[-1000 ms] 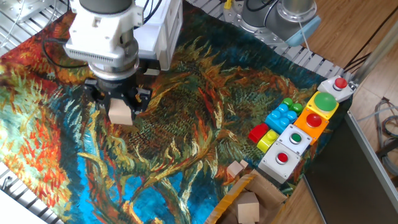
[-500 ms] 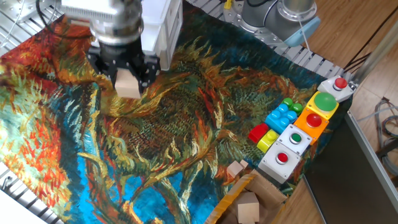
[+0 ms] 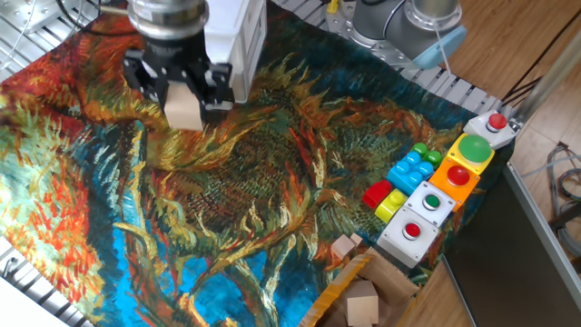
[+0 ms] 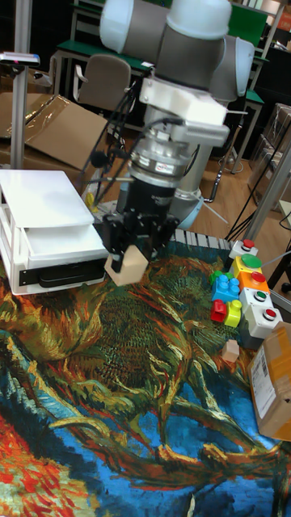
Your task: Put things in the drawer
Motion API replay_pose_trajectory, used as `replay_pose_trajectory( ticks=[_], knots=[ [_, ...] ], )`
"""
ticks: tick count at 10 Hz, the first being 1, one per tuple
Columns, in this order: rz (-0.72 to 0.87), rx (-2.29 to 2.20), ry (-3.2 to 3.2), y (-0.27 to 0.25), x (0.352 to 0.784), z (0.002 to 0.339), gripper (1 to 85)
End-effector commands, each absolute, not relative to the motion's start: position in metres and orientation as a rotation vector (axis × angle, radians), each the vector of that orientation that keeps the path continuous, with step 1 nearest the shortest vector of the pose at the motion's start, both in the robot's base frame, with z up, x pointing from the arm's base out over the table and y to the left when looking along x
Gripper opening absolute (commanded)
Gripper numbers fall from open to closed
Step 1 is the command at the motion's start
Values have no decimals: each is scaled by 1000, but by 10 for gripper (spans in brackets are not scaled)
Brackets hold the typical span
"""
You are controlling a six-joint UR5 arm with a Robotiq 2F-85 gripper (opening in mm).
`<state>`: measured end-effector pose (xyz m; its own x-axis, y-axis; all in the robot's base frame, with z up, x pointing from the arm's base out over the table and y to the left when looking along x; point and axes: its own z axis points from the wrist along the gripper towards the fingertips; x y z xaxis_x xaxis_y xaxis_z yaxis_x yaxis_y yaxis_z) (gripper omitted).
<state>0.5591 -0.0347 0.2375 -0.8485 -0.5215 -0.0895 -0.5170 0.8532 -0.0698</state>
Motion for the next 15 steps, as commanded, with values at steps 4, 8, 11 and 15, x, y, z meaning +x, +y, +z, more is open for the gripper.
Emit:
replay_pose_trajectory(
  ticks=[4,8,11,15],
  knots=[
    [-49,-876,2853,-69,543,249,13],
    [-11,-816,2827,-74,548,245,13],
    [4,-809,2825,-93,536,240,13],
    [1,-757,2829,-90,542,241,13]
  ],
)
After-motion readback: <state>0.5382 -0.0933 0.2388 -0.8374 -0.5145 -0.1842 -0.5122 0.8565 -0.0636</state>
